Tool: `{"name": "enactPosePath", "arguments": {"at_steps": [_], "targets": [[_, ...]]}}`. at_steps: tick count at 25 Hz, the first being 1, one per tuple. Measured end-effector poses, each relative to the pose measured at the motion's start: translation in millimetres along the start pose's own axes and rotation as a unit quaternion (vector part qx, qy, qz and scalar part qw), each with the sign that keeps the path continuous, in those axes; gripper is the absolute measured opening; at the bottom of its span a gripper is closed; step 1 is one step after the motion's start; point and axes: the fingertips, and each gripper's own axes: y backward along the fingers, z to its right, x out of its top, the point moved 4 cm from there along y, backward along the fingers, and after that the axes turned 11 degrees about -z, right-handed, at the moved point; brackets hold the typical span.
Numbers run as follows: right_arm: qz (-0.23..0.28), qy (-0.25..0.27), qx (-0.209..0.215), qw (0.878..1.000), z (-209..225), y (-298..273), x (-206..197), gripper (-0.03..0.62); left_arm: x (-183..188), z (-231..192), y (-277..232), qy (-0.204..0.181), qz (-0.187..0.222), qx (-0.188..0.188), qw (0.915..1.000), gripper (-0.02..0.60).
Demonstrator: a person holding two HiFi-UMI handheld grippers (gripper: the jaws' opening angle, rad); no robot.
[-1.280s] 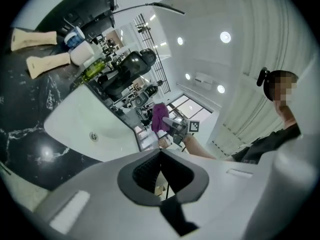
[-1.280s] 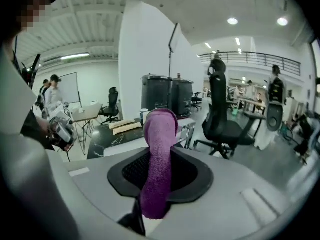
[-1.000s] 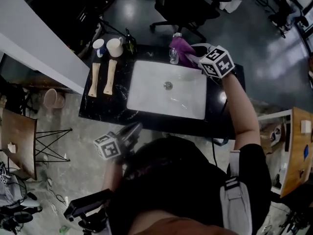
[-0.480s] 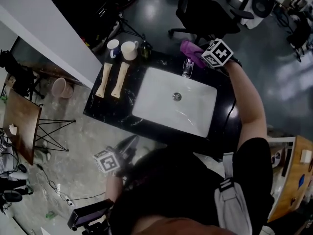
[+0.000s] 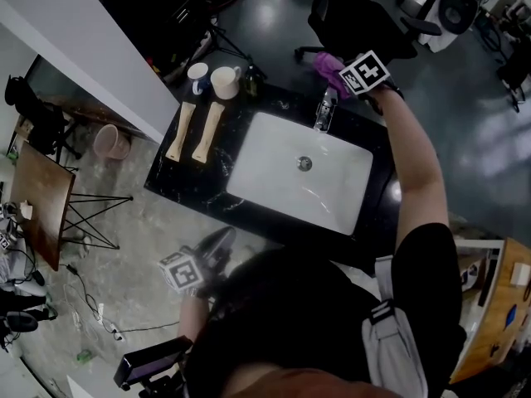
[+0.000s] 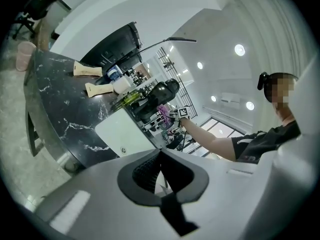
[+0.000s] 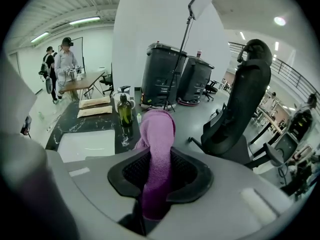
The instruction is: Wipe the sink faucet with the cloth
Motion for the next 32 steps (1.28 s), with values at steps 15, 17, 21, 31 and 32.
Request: {"name": "enactPosePath", "arguments": {"at_steps": [15,17,21,31,32], "targets": [[0.078,0.043,0.055,0.995,-133,67,-58,0.103,13,6,-8,-0.014,-0.035,-0.036,0.9987,-0.003],[0.065,0.074,0.045,0.994,-158,63,-73,0.102,14,6,-11,-0.017,-0.041,-0.039,0.9982,-0.003],[0.04,0.097,0.028,0.994,-174,35,-83,0.101,13,7,-13,-0.019,-0.05,-0.036,0.9979,-0.003],[0.046,-0.016,0.008,0.999,-107,4,-78,0.098,12,-5,5,0.001,-0.029,-0.005,0.9996,-0.003],[0.046,-0.027,0.0,0.999,-99,0,-79,0.098,12,-6,5,0.003,-0.027,-0.004,0.9996,-0.003]]}}
